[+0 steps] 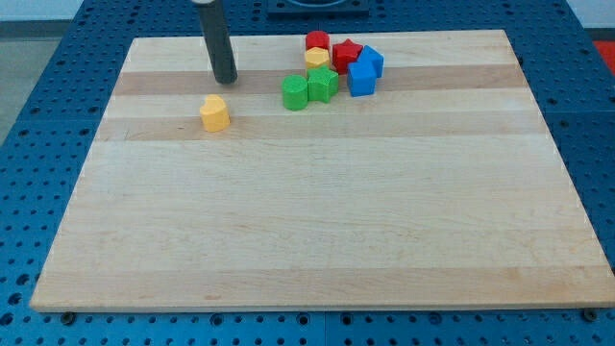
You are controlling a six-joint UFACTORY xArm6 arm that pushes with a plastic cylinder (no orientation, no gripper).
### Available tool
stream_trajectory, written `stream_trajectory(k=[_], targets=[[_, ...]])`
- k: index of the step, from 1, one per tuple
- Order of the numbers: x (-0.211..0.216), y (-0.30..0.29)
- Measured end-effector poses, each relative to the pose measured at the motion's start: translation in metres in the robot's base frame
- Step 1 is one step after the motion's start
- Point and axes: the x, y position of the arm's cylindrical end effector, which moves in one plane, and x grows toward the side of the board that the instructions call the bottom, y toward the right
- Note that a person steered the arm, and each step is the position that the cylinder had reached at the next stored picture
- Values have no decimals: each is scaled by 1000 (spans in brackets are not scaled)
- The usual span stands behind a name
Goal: Move the yellow hexagon into the yellow heart
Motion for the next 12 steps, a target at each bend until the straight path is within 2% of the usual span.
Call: stream_trajectory(k=[1,2,3,5,7,9,12], targets=[[-42,2],[-65,23],[-66,67],[-63,114],[-31,136],[-20,175],[1,129]])
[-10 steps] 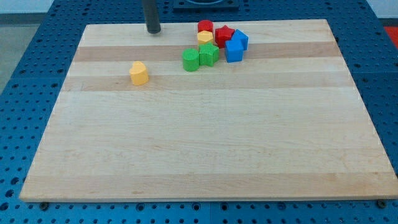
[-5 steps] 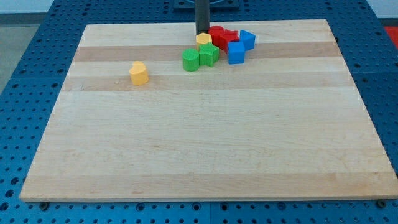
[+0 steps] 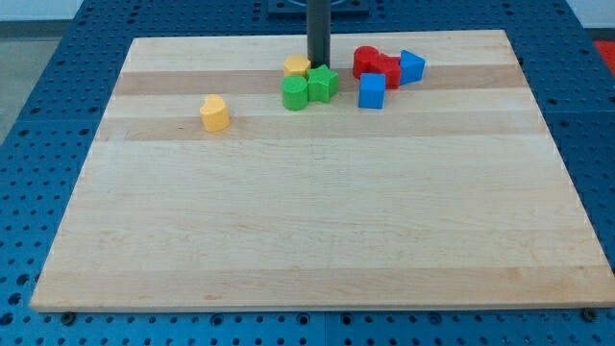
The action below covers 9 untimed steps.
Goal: Move the yellow hexagon into the yellow heart
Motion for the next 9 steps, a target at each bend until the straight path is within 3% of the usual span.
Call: stream_trajectory(k=[3,8,9], targets=[[16,-52],[98,-88],[114,-72]])
